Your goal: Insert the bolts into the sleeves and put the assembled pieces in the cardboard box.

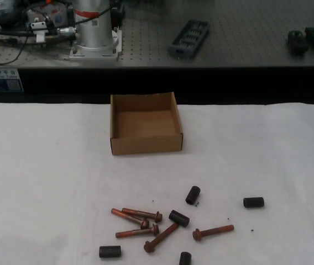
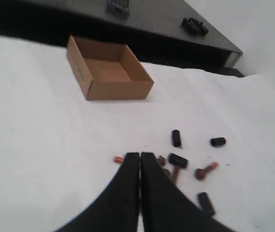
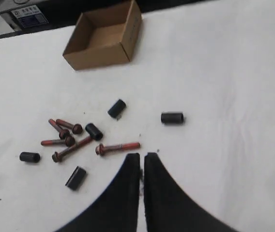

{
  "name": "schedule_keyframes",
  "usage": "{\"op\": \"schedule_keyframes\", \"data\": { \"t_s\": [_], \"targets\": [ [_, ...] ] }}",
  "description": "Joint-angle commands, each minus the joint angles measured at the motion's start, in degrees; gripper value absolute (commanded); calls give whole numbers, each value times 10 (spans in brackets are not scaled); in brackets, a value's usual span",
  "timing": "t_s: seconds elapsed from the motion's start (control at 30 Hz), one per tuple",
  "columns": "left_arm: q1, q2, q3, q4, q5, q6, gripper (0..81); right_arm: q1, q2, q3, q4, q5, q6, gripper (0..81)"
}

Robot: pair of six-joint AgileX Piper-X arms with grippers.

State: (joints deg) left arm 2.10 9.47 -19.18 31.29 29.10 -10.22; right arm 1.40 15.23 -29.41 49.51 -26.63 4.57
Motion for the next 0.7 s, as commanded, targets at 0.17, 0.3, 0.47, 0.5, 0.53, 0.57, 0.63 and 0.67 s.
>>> {"op": "schedule_keyframes", "data": {
  "t_s": [0.17,0.3,0.47,0.5,0.53,0.57,0.63,0.67],
  "targets": [
    [1,96,-109,113,-108,81,6,1,93,-68,-13,-71,-27,43],
    [-1,192,-156,161,-107,98,6,18,147,-67,-154,-75,6,43],
    [-9,295,-196,162,-90,97,6,66,273,-70,-190,-74,134,43],
    [-15,309,-202,160,-92,97,6,82,296,-70,-190,-74,147,43],
    [-26,323,-208,154,-91,97,6,99,324,-72,-191,-74,167,43],
    [-36,335,-213,147,-92,97,6,119,354,-76,-190,-68,181,43],
    [-58,354,-221,135,-97,97,6,158,404,-88,-191,-40,194,43],
    [-70,364,-224,128,-107,97,6,182,428,-97,-193,-21,194,43]
  ]
}}
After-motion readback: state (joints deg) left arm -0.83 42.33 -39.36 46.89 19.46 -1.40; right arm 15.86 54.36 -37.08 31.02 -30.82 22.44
